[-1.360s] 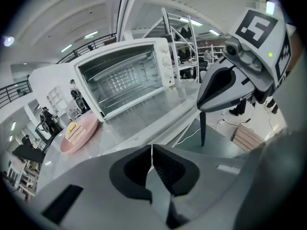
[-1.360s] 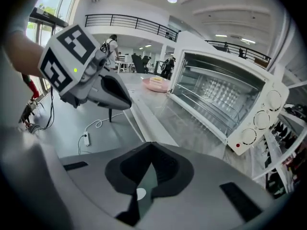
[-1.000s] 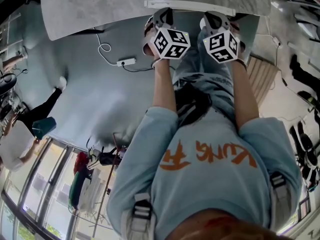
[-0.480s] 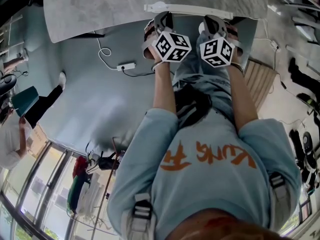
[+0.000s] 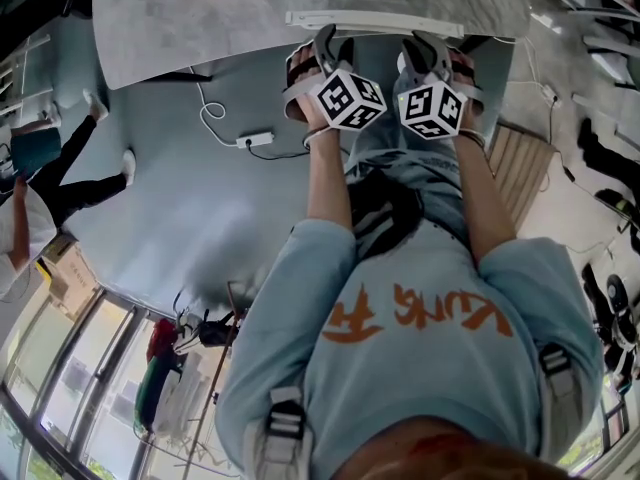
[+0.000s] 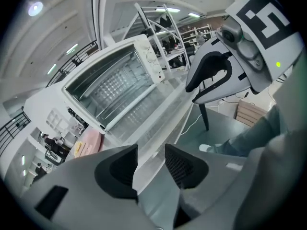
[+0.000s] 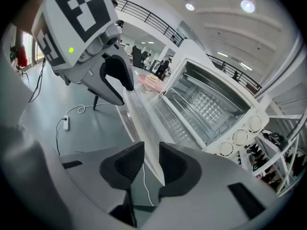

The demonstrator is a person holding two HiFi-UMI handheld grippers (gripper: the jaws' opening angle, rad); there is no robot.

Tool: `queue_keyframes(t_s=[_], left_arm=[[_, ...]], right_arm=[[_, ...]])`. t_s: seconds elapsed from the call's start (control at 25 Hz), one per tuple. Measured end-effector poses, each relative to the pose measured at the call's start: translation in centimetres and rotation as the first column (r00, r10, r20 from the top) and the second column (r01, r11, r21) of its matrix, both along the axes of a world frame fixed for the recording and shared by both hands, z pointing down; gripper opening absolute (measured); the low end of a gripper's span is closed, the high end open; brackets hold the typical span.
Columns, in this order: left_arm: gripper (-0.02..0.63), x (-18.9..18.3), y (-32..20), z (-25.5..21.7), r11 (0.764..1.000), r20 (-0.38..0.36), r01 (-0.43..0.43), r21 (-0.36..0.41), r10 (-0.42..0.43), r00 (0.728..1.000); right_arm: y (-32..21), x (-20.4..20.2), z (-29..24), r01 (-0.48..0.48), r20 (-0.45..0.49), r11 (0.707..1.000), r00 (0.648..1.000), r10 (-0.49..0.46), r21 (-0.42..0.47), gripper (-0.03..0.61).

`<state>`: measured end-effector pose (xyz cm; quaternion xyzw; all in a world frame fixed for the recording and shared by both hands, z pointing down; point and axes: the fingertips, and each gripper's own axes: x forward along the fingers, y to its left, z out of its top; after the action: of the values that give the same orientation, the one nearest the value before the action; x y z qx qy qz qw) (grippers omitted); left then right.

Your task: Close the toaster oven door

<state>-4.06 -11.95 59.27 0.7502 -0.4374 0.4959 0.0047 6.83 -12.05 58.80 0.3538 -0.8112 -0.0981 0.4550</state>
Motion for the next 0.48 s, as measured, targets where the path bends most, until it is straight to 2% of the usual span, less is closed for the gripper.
queue_keyframes(t_s=[0.32,0.48], left_arm=[[0.186,0.4,-0.3,-1.4,0.998,0.018,-0.019,0.063,0.018,1.000],[0.199,0.6,-0.5,-2.3,0.994,0.046,-0.033,0.107,0.029,0.999]], right_arm=[[0.1,-0.2,0.0,0.030,-0.055,0.999,0.998,-0.029,0.030,0.177],[-0.3,0.0,-0.4,0.018,-0.060,0.998,0.998,-0.015,0.052,0.183]])
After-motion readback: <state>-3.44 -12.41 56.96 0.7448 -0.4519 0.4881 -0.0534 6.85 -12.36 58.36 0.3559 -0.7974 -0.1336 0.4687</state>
